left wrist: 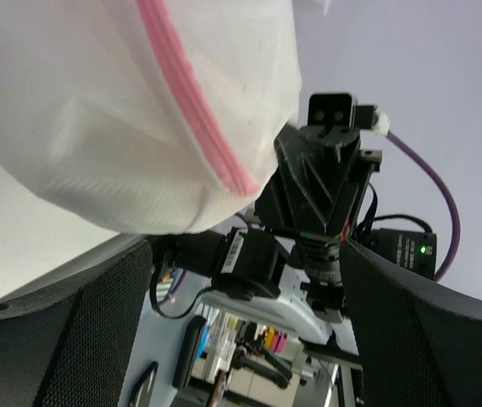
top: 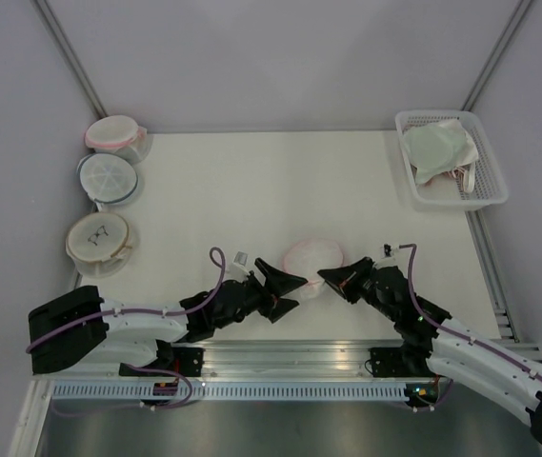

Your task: Unzip the laundry bag and remove the bra

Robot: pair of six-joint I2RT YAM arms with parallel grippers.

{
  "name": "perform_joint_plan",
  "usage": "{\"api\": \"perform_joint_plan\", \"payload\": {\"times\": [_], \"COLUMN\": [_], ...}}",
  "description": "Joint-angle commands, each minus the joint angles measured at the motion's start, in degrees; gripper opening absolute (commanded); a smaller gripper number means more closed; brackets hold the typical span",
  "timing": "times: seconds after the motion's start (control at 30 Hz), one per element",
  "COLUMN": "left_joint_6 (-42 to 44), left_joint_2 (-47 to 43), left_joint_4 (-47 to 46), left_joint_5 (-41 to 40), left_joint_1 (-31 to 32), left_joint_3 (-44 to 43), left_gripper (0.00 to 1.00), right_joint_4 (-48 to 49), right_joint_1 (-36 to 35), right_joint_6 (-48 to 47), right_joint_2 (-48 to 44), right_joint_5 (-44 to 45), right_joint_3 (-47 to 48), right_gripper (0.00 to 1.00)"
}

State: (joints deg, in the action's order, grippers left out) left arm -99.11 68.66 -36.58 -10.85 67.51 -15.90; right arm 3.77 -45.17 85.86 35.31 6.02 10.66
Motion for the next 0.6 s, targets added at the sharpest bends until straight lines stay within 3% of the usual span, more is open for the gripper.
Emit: {"api": "perform_joint_plan", "payload": {"times": [0.0, 0.17, 0.37, 0.43, 0.57], "left_joint_6": [-0.91, 4.61, 7.08, 7.18, 7.97], "left_joint_2": [-1.33, -2.92, -1.43, -0.64, 0.68], "left_joint_4": [-0.19, 5.11, 8.27, 10.11, 8.99], "left_joint_5": [-7.77, -14.28, -12.79, -12.01, -10.78], "left_joint_1": [0.26, -0.88, -3.61, -4.57, -7.11], "left_joint_3": [-2.11, -5.88, -7.91, -8.27, -7.75], "left_gripper": [0.95, 0.96, 0.96, 0.93, 0.77], "right_joint_4": [0.71, -1.83, -5.33, -5.62, -6.92], "right_joint_1": [-0.36, -0.62, -2.65, -2.82, -2.91], "right_joint_6": [-2.71, -9.56, -12.65, -13.18, -15.28], "right_joint_2": [0.89, 6.08, 3.63, 1.7, 0.37], "right_joint_5": [-3.8, -10.49, -10.07, -10.33, -11.38], "right_joint_3": [2.96, 7.09, 7.36, 7.45, 8.32], "right_gripper": [0.0, 0.01, 0.0, 0.0, 0.01]}}
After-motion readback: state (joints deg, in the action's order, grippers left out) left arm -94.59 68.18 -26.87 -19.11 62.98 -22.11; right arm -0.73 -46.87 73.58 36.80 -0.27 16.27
